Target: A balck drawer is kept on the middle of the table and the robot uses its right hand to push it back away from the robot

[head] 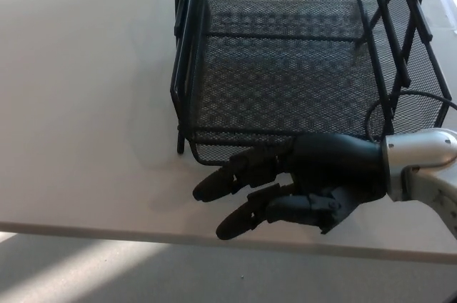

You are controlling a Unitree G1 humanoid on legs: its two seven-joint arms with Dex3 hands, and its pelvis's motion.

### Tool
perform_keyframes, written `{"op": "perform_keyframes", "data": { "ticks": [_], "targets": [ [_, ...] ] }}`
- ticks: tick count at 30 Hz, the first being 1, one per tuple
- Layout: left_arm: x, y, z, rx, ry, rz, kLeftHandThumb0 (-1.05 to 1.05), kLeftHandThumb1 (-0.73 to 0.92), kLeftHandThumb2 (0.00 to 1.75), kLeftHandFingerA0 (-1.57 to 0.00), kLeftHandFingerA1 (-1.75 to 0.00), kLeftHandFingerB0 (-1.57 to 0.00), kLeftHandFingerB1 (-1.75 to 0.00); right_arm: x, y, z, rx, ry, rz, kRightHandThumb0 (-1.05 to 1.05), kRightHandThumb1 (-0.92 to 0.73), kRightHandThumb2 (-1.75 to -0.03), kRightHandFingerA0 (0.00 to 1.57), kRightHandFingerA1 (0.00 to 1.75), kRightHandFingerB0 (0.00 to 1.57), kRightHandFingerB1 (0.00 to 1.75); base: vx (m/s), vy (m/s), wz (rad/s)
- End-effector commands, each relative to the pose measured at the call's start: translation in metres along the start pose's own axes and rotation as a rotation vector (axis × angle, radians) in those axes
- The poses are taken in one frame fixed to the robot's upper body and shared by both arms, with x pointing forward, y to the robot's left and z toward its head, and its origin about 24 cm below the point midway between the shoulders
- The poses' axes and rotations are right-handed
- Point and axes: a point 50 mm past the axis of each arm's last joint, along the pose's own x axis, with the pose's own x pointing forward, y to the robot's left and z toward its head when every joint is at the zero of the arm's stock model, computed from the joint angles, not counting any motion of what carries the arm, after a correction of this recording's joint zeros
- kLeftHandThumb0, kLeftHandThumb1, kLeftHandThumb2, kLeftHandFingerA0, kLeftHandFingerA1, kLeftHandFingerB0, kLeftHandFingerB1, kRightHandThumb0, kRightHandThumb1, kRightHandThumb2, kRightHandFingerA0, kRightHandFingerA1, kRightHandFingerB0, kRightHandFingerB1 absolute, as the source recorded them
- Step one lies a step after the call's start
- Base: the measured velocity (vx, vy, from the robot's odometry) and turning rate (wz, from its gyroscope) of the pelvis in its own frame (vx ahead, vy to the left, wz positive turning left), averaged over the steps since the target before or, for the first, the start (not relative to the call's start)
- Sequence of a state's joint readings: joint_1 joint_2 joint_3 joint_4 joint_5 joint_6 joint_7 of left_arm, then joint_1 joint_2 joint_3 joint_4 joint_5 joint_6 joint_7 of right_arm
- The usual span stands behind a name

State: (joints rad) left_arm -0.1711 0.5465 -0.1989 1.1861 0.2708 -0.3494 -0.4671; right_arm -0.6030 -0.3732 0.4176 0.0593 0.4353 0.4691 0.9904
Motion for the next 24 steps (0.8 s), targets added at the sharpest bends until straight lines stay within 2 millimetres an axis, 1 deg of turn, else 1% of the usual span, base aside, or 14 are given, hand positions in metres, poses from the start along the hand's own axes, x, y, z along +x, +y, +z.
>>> {"op": "perform_keyframes", "data": {
  "ticks": [1,4,9,11,14,18,24],
  "targets": [
    [-0.001,0.000,-0.003,-0.006,0.018,0.006,-0.61,0.74,0.62,-0.30,-0.32,-0.24,-0.29,-0.003,-0.011,-0.002,0.028,0.035,-0.042,-0.58,-0.80,-0.63,0.26,0.33,0.19,0.30,0.00,0.000,0.00],
    [-0.001,0.000,-0.003,0.003,0.017,0.002,-0.60,0.75,0.62,-0.30,-0.32,-0.24,-0.29,-0.004,-0.014,-0.003,0.035,0.045,-0.056,-0.58,-0.80,-0.64,0.26,0.34,0.19,0.30,0.00,0.000,0.00],
    [-0.001,-0.001,-0.003,-0.007,0.014,0.001,-0.59,0.75,0.62,-0.31,-0.32,-0.24,-0.29,-0.007,-0.027,-0.008,0.068,0.061,-0.102,-0.59,-0.77,-0.63,0.27,0.34,0.21,0.31,0.00,0.000,0.00],
    [0.000,-0.001,-0.003,-0.008,0.016,-0.002,-0.59,0.75,0.63,-0.28,-0.32,-0.23,-0.29,-0.007,-0.032,-0.009,0.083,0.072,-0.118,-0.58,-0.77,-0.64,0.26,0.34,0.19,0.31,0.00,0.000,0.00],
    [0.000,-0.001,-0.002,-0.011,0.017,-0.004,-0.60,0.74,0.62,-0.29,-0.32,-0.23,-0.29,-0.009,-0.039,-0.009,0.105,0.080,-0.143,-0.57,-0.77,-0.63,0.27,0.34,0.19,0.31,0.00,0.000,0.00],
    [0.000,-0.001,-0.002,-0.008,0.017,-0.005,-0.60,0.75,0.62,-0.28,-0.31,-0.23,-0.28,-0.009,-0.041,-0.006,0.092,0.078,-0.143,-0.58,-0.75,-0.62,0.28,0.34,0.21,0.31,0.00,0.000,0.00],
    [0.000,-0.001,-0.002,-0.005,0.019,-0.006,-0.61,0.74,0.62,-0.28,-0.31,-0.24,-0.29,-0.011,-0.037,0.000,0.052,0.087,-0.139,-0.58,-0.75,-0.62,0.29,0.34,0.23,0.31,0.00,0.000,0.00]
  ]
}}
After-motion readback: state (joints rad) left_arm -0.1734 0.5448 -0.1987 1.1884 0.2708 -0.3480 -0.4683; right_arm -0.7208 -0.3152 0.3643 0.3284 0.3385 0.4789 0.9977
